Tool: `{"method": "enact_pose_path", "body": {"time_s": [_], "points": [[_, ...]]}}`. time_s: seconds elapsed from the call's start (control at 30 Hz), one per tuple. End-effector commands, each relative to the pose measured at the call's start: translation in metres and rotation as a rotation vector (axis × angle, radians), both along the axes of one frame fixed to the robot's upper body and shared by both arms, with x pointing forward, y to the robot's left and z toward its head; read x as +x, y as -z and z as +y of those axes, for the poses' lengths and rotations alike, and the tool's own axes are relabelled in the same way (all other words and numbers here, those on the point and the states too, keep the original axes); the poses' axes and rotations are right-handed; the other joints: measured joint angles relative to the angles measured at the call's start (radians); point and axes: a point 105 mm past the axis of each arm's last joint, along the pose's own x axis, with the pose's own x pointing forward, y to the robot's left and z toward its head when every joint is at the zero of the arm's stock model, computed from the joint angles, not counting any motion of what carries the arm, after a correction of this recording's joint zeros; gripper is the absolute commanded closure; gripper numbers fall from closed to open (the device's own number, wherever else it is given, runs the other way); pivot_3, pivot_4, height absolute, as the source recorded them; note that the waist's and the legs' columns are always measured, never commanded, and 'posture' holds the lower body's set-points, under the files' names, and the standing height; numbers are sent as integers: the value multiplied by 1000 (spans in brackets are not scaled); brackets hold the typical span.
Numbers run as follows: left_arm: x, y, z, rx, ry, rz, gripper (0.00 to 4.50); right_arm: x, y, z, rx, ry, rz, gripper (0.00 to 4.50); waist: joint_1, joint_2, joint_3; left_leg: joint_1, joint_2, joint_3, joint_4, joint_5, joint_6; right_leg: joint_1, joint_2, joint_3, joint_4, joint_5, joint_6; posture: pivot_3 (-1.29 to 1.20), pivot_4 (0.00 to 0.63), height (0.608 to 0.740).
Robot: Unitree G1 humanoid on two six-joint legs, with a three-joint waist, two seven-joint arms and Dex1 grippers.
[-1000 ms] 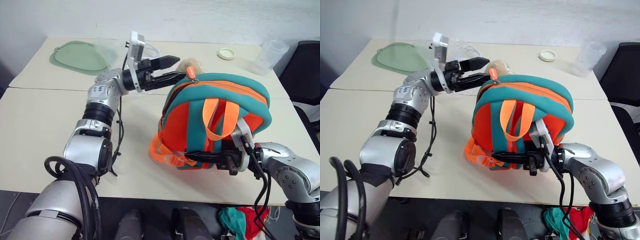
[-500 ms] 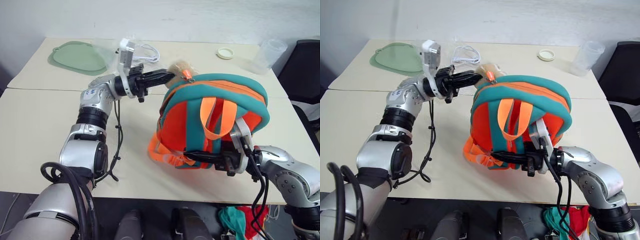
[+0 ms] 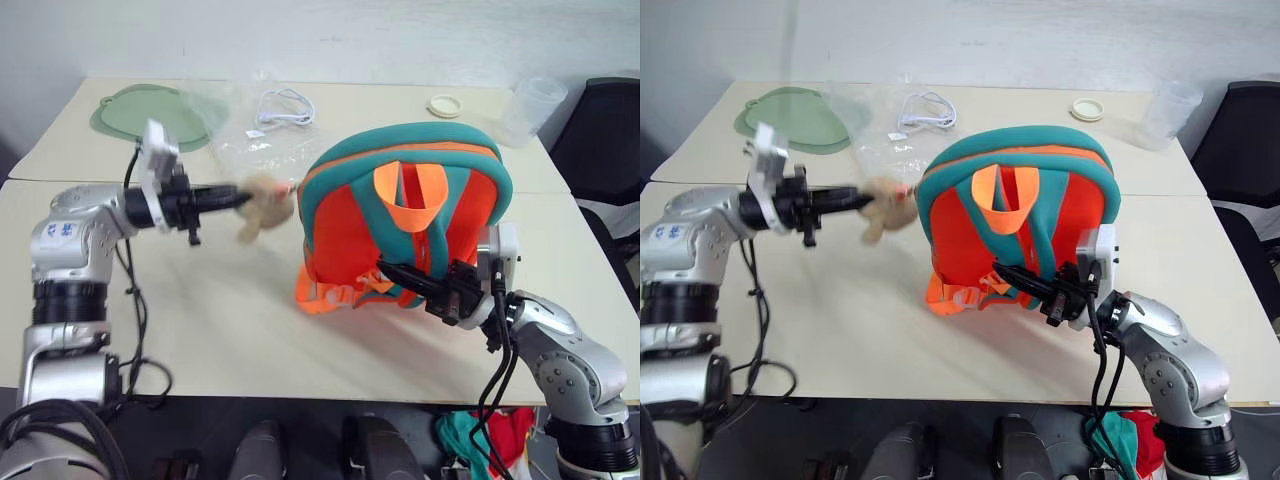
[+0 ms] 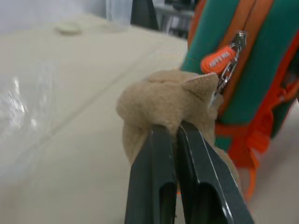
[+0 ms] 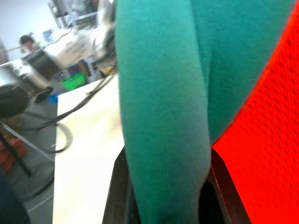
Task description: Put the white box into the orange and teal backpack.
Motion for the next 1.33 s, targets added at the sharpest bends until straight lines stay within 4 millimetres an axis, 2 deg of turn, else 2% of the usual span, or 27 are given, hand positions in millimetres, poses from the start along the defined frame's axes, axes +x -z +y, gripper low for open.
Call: {"method": "enact_pose_path", "body": {"time_s": [0.03, 0.13, 0.3, 0.4, 0.5, 0.67, 0.73, 0.8, 0.87, 0.93, 1.0, 1.13, 1.2, 1.27, 1.33], "points": [[-8, 25, -15, 107, 19, 4, 4500, -3, -5, 2, 31, 20, -35, 4438, 1, 0, 0, 0, 0, 0, 0, 0, 0, 0, 0, 0, 0, 0, 0, 0, 150, 740], [-5, 39, -25, 136, 2, 32, 4500, -3, -3, 4, 39, 19, -27, 4438, 10, 0, 0, 0, -1, 0, 1, 0, 1, 0, -1, 0, -1, 0, 0, 0, 150, 740], [-14, 61, -36, 197, 25, 41, 4500, -3, -2, 5, 43, 25, -26, 4438, 6, 0, 0, 0, 0, 1, 0, 0, 1, 0, 0, 1, 0, 0, 0, 0, 150, 740], [-23, 64, -41, 176, 59, 11, 4500, -2, 1, 5, 31, 39, -22, 4438, 7, 0, 0, 1, 0, 1, -1, 0, 1, 0, 0, 1, 0, 0, 0, 0, 150, 740], [-28, 55, -34, 132, 30, -15, 3690, -3, 4, 4, 9, 24, -6, 4438, 9, 0, 0, 1, 0, 1, 0, 0, 1, 0, -1, 1, 0, 0, 0, 0, 150, 740], [-37, 45, -4, 194, 24, -146, 2080, -18, 10, -4, -144, -69, -21, 2718, 9, 0, 0, 1, 0, 1, -1, 0, 1, 0, -1, 0, -1, 0, 0, 0, 150, 740], [-39, 48, 16, 232, -15, -158, 1429, -21, 9, -17, -194, -49, -61, 2002, 11, 0, 0, 1, 0, 0, -1, 0, 1, 0, -1, 0, -3, -1, -1, 0, 150, 740], [-44, 47, 36, 227, -64, -163, 832, -20, 11, -44, -282, 26, -95, 1383, 11, 0, 0, 1, 0, 0, -1, 0, 1, 0, -1, 0, -3, -1, -1, 0, 150, 740], [-52, 45, 51, 222, -90, -185, 98, -23, 16, -71, -379, 81, -105, 563, 12, 0, 0, 1, -1, 1, -1, -2, 4, 0, -2, 0, -4, -1, -1, 0, 150, 740], [-64, 49, 61, 233, -96, -184, 0, -27, 23, -96, -449, 127, -100, 27, 12, 0, 0, 1, -1, 0, -1, -2, 4, 1, -2, -1, -5, -1, -1, 0, 150, 740], [-72, 53, 69, 223, -127, -185, 0, -32, 28, -113, -512, 165, -111, 27, 13, 0, -1, 1, -1, 0, -1, -2, 5, 2, -3, -1, -6, -1, -1, 0, 150, 740], [-86, 62, 74, 221, -174, -190, 0, -37, 30, -135, -603, 218, -159, 27, 10, 0, 0, 3, -1, 0, -1, -3, 6, 3, -2, 0, -5, -1, -1, 0, 150, 740], [-94, 73, 77, 222, -209, -165, 0, -36, 37, -152, -667, 259, -172, 27, 6, 0, 0, 5, 0, 0, -2, -3, 6, 5, -2, 0, -5, -1, -1, 0, 150, 740], [-98, 81, 80, 236, -241, -160, 0, -33, 43, -163, -694, 290, -176, 27, 4, 0, 0, 10, 0, 0, -4, -4, 6, 10, -2, 0, -7, -1, -2, 0, 150, 740], [-95, 87, 87, 258, -295, -159, 0, -26, 43, -163, -673, 316, -208, 27, 4, 0, 0, 19, 0, 0, -7, -6, 6, 18, -2, 0, -10, -2, -3, 0, 150, 740]]}}
